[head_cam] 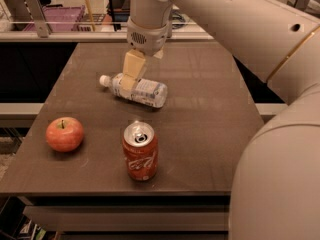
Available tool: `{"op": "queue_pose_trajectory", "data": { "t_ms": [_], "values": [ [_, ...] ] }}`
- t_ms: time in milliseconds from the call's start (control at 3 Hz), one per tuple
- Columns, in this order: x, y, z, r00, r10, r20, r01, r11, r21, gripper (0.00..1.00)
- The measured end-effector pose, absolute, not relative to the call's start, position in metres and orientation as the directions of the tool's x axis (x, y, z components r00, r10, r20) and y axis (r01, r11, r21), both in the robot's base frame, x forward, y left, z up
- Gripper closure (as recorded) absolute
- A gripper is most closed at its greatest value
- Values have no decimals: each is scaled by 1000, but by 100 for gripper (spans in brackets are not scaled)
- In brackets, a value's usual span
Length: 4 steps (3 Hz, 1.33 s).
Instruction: Place blue plastic bottle upright
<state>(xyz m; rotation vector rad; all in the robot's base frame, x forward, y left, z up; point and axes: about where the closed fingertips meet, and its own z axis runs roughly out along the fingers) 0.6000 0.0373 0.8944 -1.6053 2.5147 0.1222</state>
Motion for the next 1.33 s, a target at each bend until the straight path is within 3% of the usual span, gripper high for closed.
{"op": "queue_pose_trajectory", "data": {
  "t_ms": [1333],
  "values": [
    [607, 56, 830, -422, -899, -118, -906, 424, 14, 0]
  ]
}}
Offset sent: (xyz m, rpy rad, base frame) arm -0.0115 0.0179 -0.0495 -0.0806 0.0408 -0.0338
